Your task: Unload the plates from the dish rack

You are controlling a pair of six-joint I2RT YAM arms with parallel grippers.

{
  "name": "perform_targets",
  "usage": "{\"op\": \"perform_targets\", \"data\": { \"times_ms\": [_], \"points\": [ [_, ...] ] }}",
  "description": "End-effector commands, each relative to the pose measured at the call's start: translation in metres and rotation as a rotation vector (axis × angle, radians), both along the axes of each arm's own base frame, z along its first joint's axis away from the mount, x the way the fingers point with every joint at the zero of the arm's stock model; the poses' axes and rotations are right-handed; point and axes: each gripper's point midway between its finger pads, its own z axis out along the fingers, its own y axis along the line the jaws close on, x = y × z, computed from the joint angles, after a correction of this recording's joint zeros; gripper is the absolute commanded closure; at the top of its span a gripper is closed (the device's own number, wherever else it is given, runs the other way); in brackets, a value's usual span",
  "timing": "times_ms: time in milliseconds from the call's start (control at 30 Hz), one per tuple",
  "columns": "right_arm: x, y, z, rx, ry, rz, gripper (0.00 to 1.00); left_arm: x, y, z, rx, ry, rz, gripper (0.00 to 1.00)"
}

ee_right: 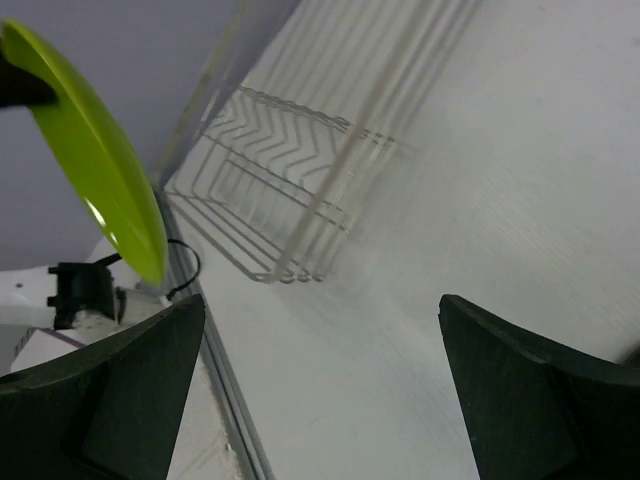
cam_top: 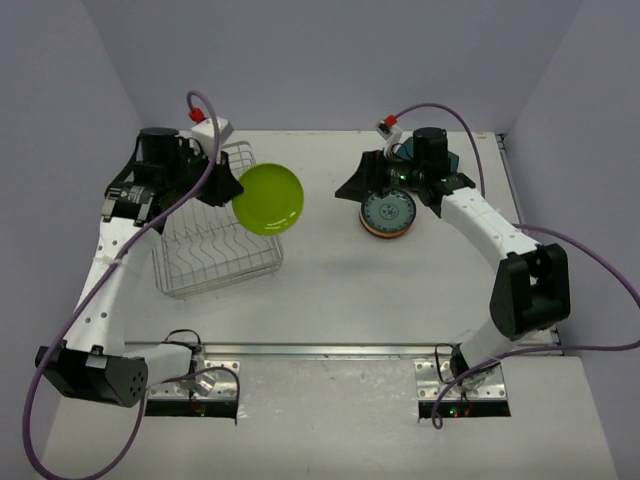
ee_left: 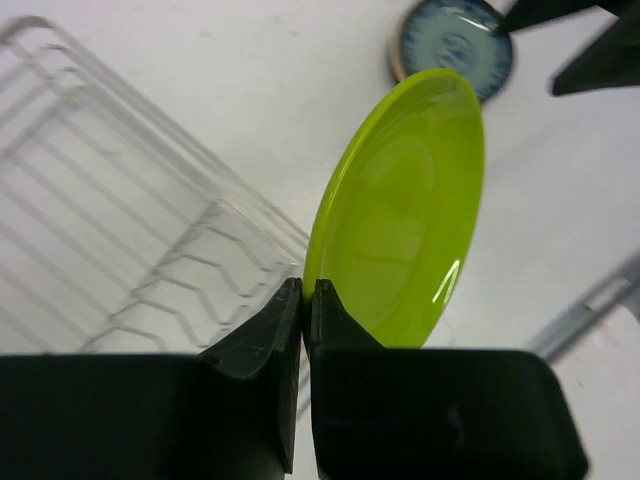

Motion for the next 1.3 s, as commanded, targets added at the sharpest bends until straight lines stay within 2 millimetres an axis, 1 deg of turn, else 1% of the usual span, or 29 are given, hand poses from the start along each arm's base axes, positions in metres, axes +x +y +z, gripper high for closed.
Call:
{"op": "perform_targets", "data": {
  "times_ms": [0,100,167,267,367,467,533,633,667,700,733,800,833,867,933,967,1000,1067,1100,1133,1200,1267],
  "points": [
    [-0.016,0.059,0.055,0.122,-0.079,0.180,0.03,-0.014,-0.057,0.003,-0.177,0.054,-0.184,1.00],
    [-0.023,0.083,0.058,0.128,-0.069,0.236,0.10,-0.014,-0.067,0.003,-0.216,0.079,-0.221,1.00],
    [-0.027,0.093,0.053,0.106,-0.061,0.255,0.20,-0.014,-0.072,0.002,-0.230,0.089,-0.236,1.00],
    [-0.029,0.100,0.049,0.078,-0.069,0.271,0.36,-0.014,-0.077,0.001,-0.234,0.093,-0.248,1.00],
    [-0.030,0.099,0.045,0.060,-0.063,0.268,0.44,-0.012,-0.077,0.001,-0.226,0.087,-0.240,1.00],
    [-0.026,0.092,0.041,0.025,-0.087,0.233,0.34,-0.013,-0.074,-0.003,-0.209,0.092,-0.235,1.00],
    [-0.018,0.081,0.045,0.025,-0.090,0.190,0.30,-0.016,-0.070,-0.011,-0.181,0.110,-0.220,1.00],
    [0.008,0.057,0.064,0.099,-0.033,0.104,0.29,-0.024,-0.066,-0.024,-0.162,0.125,-0.216,1.00],
    [0.021,0.046,0.075,0.139,-0.025,0.086,0.29,-0.026,-0.065,-0.029,-0.161,0.133,-0.214,1.00],
    [0.029,0.039,0.084,0.178,-0.010,0.082,0.29,-0.028,-0.064,-0.034,-0.159,0.140,-0.211,1.00],
    [0.029,0.037,0.093,0.217,0.020,0.100,0.30,-0.028,-0.064,-0.037,-0.157,0.143,-0.207,1.00],
    [0.028,0.034,0.103,0.244,0.006,0.135,0.30,-0.026,-0.064,-0.037,-0.156,0.135,-0.207,1.00],
    [0.021,0.036,0.102,0.247,0.010,0.173,0.30,-0.026,-0.064,-0.037,-0.157,0.136,-0.206,1.00],
    [0.019,0.038,0.106,0.250,-0.002,0.182,0.30,-0.025,-0.064,-0.036,-0.157,0.131,-0.207,1.00],
    [-0.004,0.047,0.096,0.236,-0.006,0.266,0.30,-0.023,-0.065,-0.035,-0.160,0.126,-0.210,1.00],
    [-0.012,0.051,0.088,0.213,0.001,0.288,0.31,-0.022,-0.066,-0.034,-0.162,0.124,-0.212,1.00],
    [-0.025,0.057,0.074,0.174,0.027,0.314,0.31,-0.021,-0.067,-0.033,-0.166,0.122,-0.217,1.00],
    [-0.034,0.061,0.060,0.114,-0.022,0.340,0.31,-0.020,-0.068,-0.032,-0.170,0.119,-0.222,1.00],
    [-0.041,0.064,0.049,0.080,-0.023,0.354,0.31,-0.020,-0.069,-0.031,-0.173,0.119,-0.226,1.00],
    [-0.042,0.066,0.044,0.061,-0.026,0.358,0.31,-0.020,-0.069,-0.030,-0.173,0.117,-0.228,1.00],
    [-0.049,0.068,0.027,0.004,-0.004,0.373,0.31,-0.019,-0.070,-0.029,-0.178,0.112,-0.233,1.00],
    [-0.047,0.069,0.018,-0.035,0.003,0.364,0.33,-0.018,-0.070,-0.028,-0.176,0.110,-0.230,1.00]
  ]
}}
